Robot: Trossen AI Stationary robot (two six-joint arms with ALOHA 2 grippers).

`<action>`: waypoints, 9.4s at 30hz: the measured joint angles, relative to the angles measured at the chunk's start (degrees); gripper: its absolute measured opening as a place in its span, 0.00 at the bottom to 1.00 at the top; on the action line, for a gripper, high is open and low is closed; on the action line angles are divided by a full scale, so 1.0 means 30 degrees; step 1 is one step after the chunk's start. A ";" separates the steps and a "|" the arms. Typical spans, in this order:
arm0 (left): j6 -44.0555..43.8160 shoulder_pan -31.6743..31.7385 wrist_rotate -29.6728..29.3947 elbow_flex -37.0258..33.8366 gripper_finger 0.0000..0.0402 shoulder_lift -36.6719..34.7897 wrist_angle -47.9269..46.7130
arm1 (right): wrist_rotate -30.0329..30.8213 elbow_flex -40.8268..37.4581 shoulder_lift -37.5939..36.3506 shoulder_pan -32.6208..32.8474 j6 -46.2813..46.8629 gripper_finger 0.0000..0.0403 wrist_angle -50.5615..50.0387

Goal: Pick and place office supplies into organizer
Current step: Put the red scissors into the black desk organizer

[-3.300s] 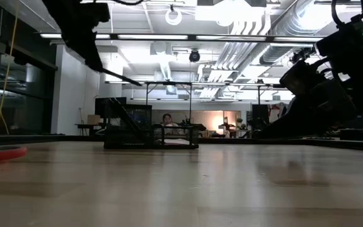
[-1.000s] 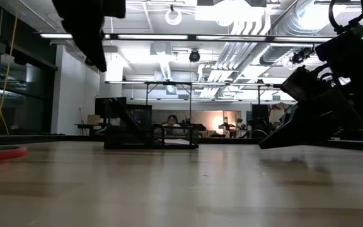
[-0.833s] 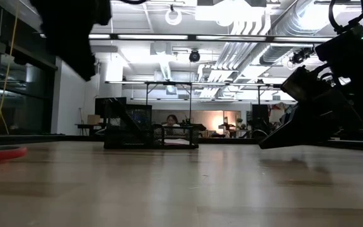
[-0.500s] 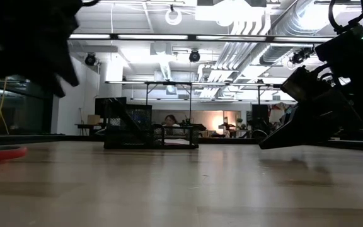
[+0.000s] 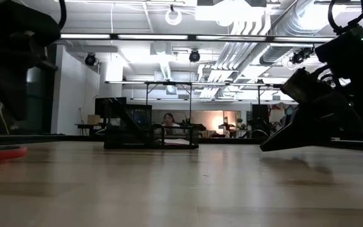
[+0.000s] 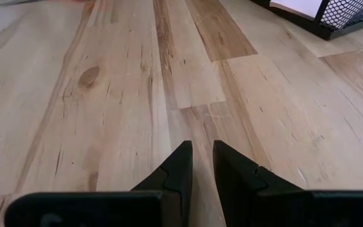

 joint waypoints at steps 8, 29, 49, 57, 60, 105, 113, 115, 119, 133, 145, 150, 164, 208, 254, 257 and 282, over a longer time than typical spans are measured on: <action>-0.1147 -0.0077 0.0175 0.0000 0.45 -0.0002 -0.0268 | -0.0002 0.0000 0.0000 -0.0004 0.0000 0.14 -0.0122; -0.1440 -0.0075 0.0933 0.0015 0.45 0.2020 0.0227 | -0.0002 0.0022 -0.0001 0.0000 0.0000 0.14 -0.0467; -0.1440 -0.0082 0.0554 0.0022 0.30 0.2708 0.0218 | 0.0005 0.0022 0.0003 0.0000 0.0000 0.14 -0.0618; -0.1432 -0.0097 0.0343 0.0044 0.05 0.2677 0.0240 | 0.0005 0.0022 0.0001 -0.0003 0.0000 0.14 -0.0618; -0.1431 -0.0097 0.0211 0.0044 0.04 0.2672 0.0240 | -0.0001 0.0022 0.0001 -0.0007 0.0000 0.14 -0.0618; 1.2042 -0.0075 -1.5796 0.0000 0.01 0.2202 0.2069 | 0.0002 0.0015 0.0004 0.0000 0.0000 0.14 -0.0618; 1.6473 -0.0068 -1.7777 0.0009 0.01 -0.0700 0.2104 | -0.0002 0.0005 0.0001 -0.0005 0.0000 0.14 -0.0625; 1.8061 -0.0078 -1.7864 0.0015 0.00 -0.1530 0.2182 | 0.0005 0.0000 -0.0003 -0.0006 0.0000 0.14 -0.0625; 2.0200 0.0180 -1.8101 0.0015 0.01 -0.3512 0.2215 | 0.0005 0.0000 0.0003 0.0000 0.0000 0.14 -0.0625; 3.4826 0.5322 -1.0837 0.0014 0.00 -0.8934 0.8673 | 0.0005 0.0000 -0.0001 -0.0007 0.0000 0.14 -0.0627; 4.0477 1.5217 0.4313 -0.1458 0.01 -0.9250 1.5805 | 0.0005 0.0000 -0.0004 -0.0006 0.0000 0.14 -0.0630; 4.1221 1.8941 0.8656 -0.3310 0.02 -0.9247 1.8102 | 0.0005 0.0000 -0.0002 -0.0007 0.0000 0.14 -0.0630; 4.2567 2.3881 1.6575 -0.6364 0.01 -0.7627 2.6857 | -0.0001 0.0000 -0.0002 -0.0006 0.0000 0.14 -0.0625; 4.1000 2.5798 1.6786 -0.5727 0.31 0.1878 3.5312 | 0.0005 0.0000 -0.0004 -0.0007 0.0000 0.14 -0.0627; 3.0918 2.4215 2.3564 -0.3330 0.36 0.1215 3.0099 | 0.0005 0.0000 0.0004 -0.0007 0.0000 0.14 -0.0632; 3.0955 2.3913 2.3559 -0.3330 0.36 0.1216 2.9959 | 0.0003 0.0000 -0.0004 -0.0003 0.0000 0.14 -0.0632; 3.3820 1.7632 2.1452 -0.3344 0.36 0.1229 2.6692 | 0.2418 0.0672 0.0008 -0.0146 0.1352 0.14 0.0081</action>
